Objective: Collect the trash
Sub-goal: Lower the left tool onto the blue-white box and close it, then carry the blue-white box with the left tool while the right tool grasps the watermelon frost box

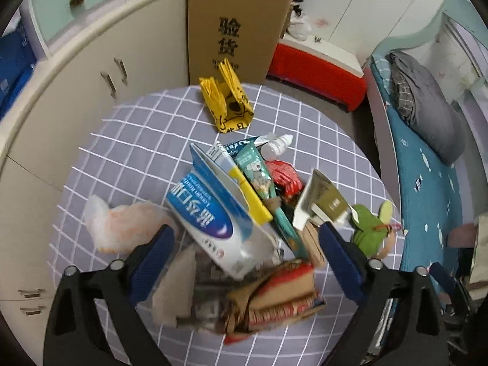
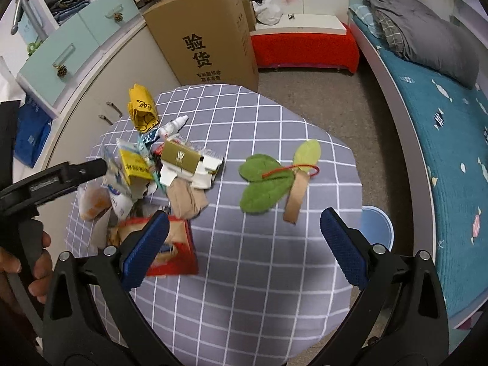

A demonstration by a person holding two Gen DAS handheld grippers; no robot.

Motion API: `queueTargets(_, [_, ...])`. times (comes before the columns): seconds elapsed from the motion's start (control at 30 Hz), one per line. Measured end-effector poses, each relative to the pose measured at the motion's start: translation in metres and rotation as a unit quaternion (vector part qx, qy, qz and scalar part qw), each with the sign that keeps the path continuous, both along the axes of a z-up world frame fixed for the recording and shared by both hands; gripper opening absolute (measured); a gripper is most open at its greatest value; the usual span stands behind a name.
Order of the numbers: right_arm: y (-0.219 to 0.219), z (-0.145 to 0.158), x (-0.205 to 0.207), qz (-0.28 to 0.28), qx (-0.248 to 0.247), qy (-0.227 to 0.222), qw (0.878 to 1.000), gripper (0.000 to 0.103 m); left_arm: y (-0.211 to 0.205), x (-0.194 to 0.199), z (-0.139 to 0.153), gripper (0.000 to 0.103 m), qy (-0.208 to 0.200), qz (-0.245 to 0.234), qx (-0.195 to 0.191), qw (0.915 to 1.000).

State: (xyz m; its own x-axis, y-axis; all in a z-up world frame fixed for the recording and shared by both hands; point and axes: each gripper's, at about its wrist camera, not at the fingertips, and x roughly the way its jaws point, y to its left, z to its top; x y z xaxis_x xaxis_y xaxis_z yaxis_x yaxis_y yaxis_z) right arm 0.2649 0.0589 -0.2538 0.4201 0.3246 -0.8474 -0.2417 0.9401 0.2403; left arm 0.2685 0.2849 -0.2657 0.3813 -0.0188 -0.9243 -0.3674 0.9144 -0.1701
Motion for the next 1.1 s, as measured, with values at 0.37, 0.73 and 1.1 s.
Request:
queueTargets(0.37, [0.059,-0.024,0.054,0.006,0.027,0.015,0.999,0.097,0.029,0.008,-0.027,0.007,0.029,0.016,-0.067,0.9972])
queueTargets(0.73, [0.094,-0.069,0.097,-0.030,0.060,0.086,0.994,0.097,0.044,-0.008,0.011,0.005,-0.028,0.028,-0.001,0.9992])
queueTargets(1.1, [0.080,-0.059,0.087,0.000,0.114,0.102,0.988,0.076,0.026,-0.020,0.066,0.005,-0.079,0.038,0.038,0.9954])
